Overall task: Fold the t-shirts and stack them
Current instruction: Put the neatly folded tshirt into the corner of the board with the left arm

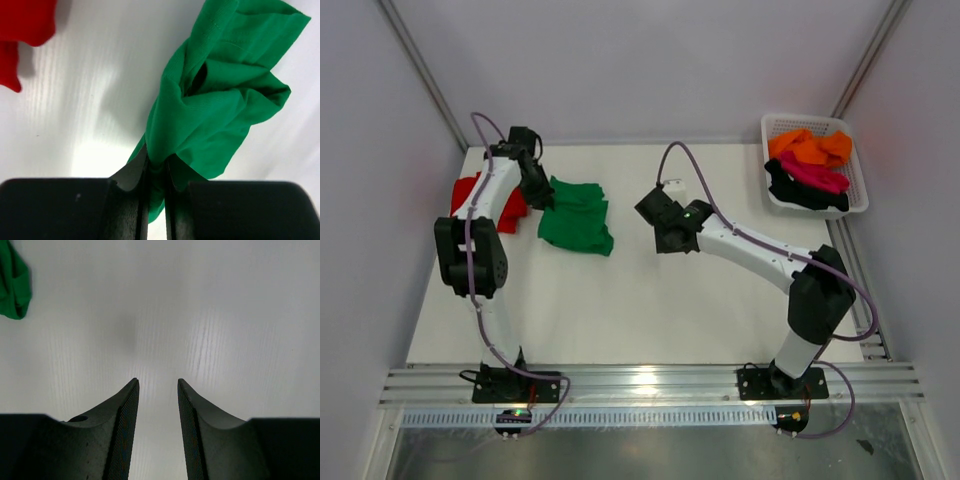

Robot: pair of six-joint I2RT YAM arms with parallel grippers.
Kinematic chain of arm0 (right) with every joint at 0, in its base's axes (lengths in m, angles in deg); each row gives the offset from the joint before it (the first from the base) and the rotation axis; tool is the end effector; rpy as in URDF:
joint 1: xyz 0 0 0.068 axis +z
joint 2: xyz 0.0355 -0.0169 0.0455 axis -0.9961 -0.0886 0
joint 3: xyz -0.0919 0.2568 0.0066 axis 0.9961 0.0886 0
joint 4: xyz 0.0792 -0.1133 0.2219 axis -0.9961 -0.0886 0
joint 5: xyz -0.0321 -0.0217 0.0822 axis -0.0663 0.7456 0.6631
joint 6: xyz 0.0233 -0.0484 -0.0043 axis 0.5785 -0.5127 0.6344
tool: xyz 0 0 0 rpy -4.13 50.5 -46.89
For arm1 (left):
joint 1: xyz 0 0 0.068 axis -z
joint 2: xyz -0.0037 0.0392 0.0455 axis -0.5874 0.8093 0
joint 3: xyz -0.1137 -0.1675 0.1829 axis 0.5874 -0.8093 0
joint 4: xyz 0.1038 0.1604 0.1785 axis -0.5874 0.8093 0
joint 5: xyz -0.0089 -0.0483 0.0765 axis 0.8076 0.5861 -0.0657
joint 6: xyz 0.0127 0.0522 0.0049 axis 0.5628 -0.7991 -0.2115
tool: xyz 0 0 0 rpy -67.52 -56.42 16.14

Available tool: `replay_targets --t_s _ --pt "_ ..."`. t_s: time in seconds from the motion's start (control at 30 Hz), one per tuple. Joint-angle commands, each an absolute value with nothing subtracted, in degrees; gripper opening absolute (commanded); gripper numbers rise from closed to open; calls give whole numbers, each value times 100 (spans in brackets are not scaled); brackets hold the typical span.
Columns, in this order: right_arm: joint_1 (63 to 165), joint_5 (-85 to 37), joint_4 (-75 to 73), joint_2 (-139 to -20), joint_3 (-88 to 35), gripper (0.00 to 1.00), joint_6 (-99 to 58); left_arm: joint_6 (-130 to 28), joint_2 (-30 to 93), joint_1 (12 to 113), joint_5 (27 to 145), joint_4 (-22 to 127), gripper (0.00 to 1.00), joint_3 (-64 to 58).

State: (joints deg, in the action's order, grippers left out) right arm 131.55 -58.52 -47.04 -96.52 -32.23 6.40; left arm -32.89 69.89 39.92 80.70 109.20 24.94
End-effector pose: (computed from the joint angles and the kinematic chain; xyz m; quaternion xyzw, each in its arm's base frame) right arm 0.2564 0.2485 0.2690 -0.0513 0.9464 -0.0220 0.3181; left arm 0.4186 -0.0306 0.2541 -0.2117 0.9581 -0.0791 0.1762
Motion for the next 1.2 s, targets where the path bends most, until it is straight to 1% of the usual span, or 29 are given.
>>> replay_targets --t_s 0.0,0.4,0.57,0.73,0.9,0.97,1.17 --pt "13106 -6045 -4534 -9306 -3122 41 569 -3595 7146 3704 7952 11427 11 3093" --pt "12974 -6010 -4517 -9261 -2981 41 472 -3920 7700 2772 7847 12174 11 4860" --pt "12974 -5948 -4499 -9323 -2990 41 481 -4009 7894 2639 8119 12473 12 5634" --pt "12974 -5939 -4499 -9367 -3060 41 463 -4123 7867 2639 8365 12447 14 5723" --pt "12974 -5913 -4517 -9454 -3157 41 472 -4097 7806 2639 9259 12420 15 5714" --pt "12974 -5896 -4517 -9481 -3192 41 490 -4079 7753 2648 9437 12394 15 5697" --pt "12974 -5808 -4508 -9569 -3280 41 534 -4158 7630 2639 9218 12403 15 5688"
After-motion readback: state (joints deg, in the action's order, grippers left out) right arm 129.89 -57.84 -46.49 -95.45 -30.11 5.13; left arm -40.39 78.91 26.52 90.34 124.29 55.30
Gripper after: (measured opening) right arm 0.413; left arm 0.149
